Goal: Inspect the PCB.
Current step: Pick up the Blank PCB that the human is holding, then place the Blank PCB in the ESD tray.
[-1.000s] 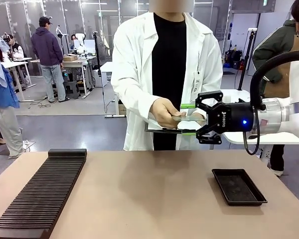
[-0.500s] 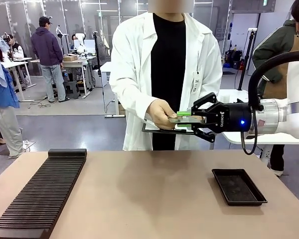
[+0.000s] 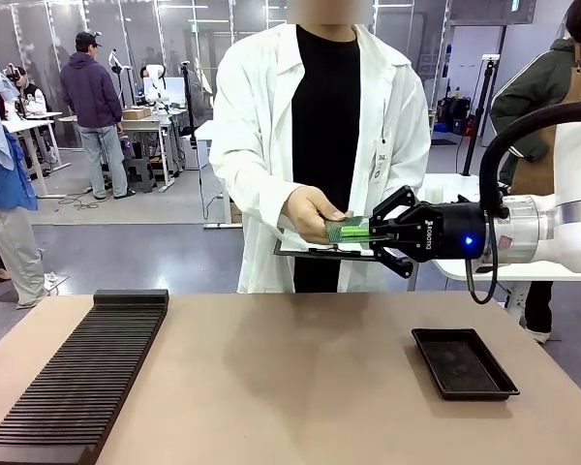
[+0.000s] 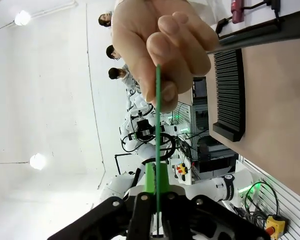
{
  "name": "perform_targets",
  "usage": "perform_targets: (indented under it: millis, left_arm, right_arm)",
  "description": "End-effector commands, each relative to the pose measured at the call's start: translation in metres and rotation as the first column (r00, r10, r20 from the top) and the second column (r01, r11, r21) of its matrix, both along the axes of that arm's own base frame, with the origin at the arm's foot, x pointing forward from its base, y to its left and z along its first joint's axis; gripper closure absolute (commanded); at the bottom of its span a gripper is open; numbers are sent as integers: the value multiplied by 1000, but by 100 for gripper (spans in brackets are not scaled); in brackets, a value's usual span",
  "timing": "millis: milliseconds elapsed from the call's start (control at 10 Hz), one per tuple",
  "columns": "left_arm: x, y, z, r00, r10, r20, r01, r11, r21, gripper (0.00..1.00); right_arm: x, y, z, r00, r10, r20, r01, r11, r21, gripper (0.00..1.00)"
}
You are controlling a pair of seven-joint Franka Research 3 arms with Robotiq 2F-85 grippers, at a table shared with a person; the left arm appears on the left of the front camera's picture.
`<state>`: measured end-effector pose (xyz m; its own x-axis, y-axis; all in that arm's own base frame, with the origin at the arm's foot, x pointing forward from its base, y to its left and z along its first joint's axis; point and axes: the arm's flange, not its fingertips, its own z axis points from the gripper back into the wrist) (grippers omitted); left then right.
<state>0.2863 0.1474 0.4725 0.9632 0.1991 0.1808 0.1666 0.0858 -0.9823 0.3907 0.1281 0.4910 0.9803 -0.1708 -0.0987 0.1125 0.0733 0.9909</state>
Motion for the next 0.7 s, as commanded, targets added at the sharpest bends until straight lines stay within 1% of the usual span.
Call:
perform_targets:
  millis: [0,100,600]
  left_arm:
    - [1,0,0,1000,0,7,0,1000,-3,0]
    - [1,0,0,1000,0,7,0,1000,-3,0]
    - [1,0,0,1000,0,7,0,1000,-3,0]
  right_arm:
    - [-1,-6,-6,1000,-18,14,17,1000,21,100]
    - [0,0,0,1000,0,0,0,1000,0,100]
    - [0,0,0,1000,0,0,0,1000,0,100]
